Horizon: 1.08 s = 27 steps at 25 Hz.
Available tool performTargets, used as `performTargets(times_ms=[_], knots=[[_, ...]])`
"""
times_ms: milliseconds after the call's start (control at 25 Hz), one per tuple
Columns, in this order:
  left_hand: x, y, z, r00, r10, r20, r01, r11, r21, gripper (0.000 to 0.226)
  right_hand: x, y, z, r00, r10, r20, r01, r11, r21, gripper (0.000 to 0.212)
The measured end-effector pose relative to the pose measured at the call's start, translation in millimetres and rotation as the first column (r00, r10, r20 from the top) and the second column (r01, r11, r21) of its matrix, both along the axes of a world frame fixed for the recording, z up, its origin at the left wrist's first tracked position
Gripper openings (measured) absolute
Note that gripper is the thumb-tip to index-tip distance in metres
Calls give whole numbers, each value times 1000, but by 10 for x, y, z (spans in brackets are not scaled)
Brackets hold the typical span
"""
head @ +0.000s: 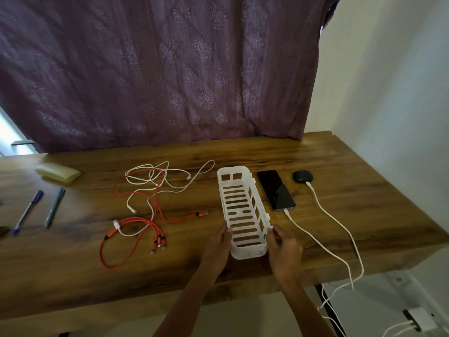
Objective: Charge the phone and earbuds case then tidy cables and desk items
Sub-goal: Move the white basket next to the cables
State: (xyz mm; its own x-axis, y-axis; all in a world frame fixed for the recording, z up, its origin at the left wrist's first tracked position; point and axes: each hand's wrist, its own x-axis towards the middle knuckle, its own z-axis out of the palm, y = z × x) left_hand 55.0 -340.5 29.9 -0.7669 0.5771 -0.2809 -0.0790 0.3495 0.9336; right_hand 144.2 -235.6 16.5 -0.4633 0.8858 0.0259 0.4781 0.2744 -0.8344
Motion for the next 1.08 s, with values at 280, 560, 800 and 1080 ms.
performTargets(times_ms=[280,560,800,1080], knots=[[64,-144,41,986,76,-148,-78,997,-7,32,30,31,-74,997,82,-12,-81,995,57,39],[-342,-611,13,963,202,-176,-196,979,51,37,-466,-391,129,985,172,-7,-137,807,574,43],[-971,-1259,-51,873,410,-262,-387,912,137,24,-1328,-1138,65,861,501,81,-458,699,549,35],[-1667,-2013,-57,861,298,-413,-296,953,71,22,-1978,-1584,-271,809,382,447,-529,805,269,37]])
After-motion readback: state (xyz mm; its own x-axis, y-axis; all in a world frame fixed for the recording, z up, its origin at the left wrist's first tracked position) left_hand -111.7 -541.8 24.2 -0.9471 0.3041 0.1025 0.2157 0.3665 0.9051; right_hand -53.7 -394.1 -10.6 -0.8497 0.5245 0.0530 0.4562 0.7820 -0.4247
